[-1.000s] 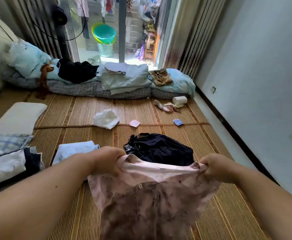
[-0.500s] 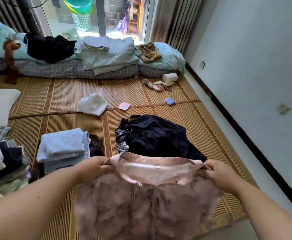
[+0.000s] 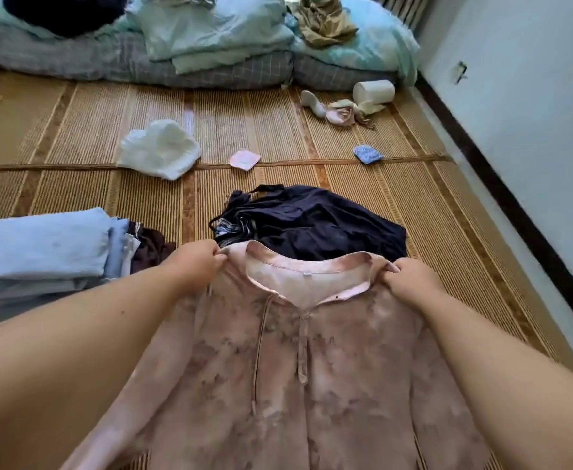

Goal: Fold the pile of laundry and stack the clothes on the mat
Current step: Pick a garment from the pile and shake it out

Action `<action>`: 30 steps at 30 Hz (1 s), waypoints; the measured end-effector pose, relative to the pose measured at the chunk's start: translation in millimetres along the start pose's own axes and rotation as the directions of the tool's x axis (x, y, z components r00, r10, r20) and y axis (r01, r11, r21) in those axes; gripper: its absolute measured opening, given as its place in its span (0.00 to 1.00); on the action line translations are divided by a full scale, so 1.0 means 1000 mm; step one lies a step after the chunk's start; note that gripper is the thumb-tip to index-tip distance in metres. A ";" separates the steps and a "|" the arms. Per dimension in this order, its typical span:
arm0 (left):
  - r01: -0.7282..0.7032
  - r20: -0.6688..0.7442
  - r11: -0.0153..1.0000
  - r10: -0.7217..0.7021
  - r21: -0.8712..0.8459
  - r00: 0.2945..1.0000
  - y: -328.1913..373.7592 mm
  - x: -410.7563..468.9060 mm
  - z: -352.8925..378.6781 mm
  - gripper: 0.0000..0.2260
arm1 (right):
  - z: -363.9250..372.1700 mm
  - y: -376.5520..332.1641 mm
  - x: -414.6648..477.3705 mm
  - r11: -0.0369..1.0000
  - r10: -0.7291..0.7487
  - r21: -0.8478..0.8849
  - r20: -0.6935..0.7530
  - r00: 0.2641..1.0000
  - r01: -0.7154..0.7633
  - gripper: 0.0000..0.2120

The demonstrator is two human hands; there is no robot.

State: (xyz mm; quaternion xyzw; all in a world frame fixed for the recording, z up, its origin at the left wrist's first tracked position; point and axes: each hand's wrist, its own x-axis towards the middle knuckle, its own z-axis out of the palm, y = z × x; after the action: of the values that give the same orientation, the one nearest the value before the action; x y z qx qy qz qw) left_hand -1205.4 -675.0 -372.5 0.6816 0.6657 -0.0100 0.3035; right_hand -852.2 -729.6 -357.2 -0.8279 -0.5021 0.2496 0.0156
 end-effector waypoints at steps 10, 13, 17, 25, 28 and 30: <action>0.202 -0.050 0.978 -0.204 -0.043 0.978 0.003 0.110 0.083 0.12 | 0.075 0.010 0.125 0.996 -0.067 -0.057 0.037 0.997 0.069 0.10; 0.176 -0.078 0.957 -0.199 -0.230 0.977 -0.006 0.111 0.106 0.14 | 0.079 0.029 0.125 0.986 -0.036 0.161 -0.018 0.999 0.039 0.22; 0.168 -0.227 0.931 -0.249 -0.325 0.942 -0.036 0.066 0.120 0.30 | 0.078 0.098 0.090 0.923 0.207 0.358 -0.152 0.966 -0.141 0.25; 0.459 0.013 0.888 -0.459 -0.019 0.888 -0.121 -0.020 0.163 0.26 | 0.138 0.241 -0.017 0.688 0.715 0.107 0.073 0.696 -0.718 0.28; 0.446 0.035 0.894 -0.448 0.046 0.893 -0.132 -0.026 0.178 0.19 | 0.144 0.259 -0.018 0.648 0.755 0.058 0.077 0.651 -0.759 0.34; 0.460 0.046 0.886 -0.462 0.051 0.886 -0.133 -0.029 0.183 0.24 | 0.151 0.274 -0.017 0.631 0.760 0.104 0.117 0.640 -0.768 0.42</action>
State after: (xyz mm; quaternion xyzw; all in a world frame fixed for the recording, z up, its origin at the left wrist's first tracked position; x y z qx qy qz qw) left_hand -1258.6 -788.5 -563.4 0.5092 0.7994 -0.1141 0.2977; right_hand -697.7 -913.3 -558.7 -0.9509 -0.0853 0.2937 -0.0476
